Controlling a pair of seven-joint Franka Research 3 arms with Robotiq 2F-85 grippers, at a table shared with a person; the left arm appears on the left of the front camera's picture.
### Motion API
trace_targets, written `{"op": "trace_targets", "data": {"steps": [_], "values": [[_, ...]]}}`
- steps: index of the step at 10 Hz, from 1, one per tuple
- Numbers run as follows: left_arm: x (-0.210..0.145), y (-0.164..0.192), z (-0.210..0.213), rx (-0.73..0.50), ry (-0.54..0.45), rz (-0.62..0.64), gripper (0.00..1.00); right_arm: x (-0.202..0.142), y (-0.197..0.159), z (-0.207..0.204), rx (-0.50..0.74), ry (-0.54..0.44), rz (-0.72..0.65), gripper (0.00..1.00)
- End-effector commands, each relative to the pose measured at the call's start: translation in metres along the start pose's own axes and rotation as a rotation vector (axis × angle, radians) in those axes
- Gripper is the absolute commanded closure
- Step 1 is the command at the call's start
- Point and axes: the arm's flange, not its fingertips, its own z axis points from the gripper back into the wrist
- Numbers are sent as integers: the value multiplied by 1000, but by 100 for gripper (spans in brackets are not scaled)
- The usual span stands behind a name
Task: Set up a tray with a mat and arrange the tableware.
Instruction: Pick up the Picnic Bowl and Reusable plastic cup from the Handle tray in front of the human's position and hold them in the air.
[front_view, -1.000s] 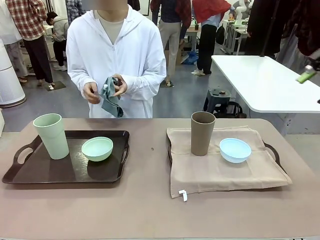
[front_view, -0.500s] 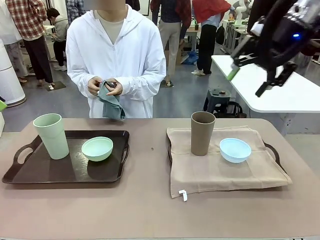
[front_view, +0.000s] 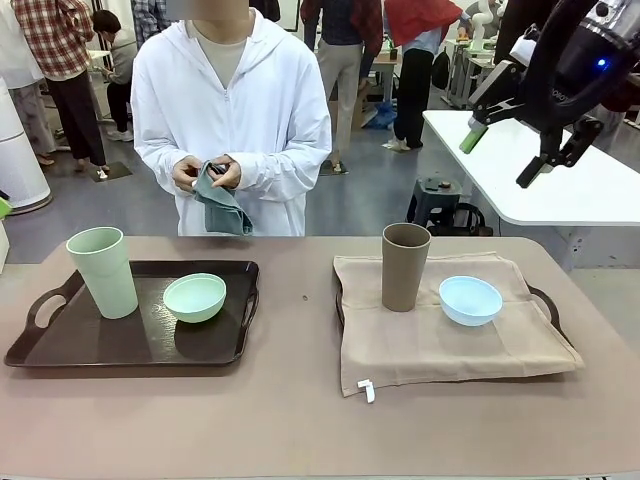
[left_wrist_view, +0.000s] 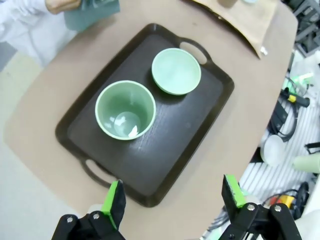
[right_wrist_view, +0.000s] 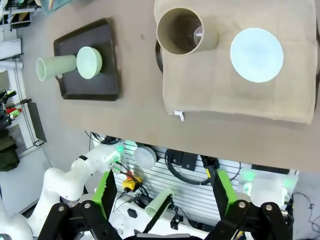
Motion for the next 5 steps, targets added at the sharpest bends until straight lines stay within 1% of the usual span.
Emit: {"op": "trace_targets", "data": {"steps": [1, 2, 3, 5], "values": [[1, -2, 1, -2, -9, 1, 0, 3, 0, -3, -3, 3, -1, 0], [1, -2, 1, -2, -9, 1, 0, 5, 9, -13, -88, 13, 53, 0], [0, 0, 0, 0, 0, 0, 0, 15, 34, -25, -143, 38, 100, 0], [19, 16, -4, -43, 35, -182, 0, 43, 90, -56, -227, 106, 185, 0]]}}
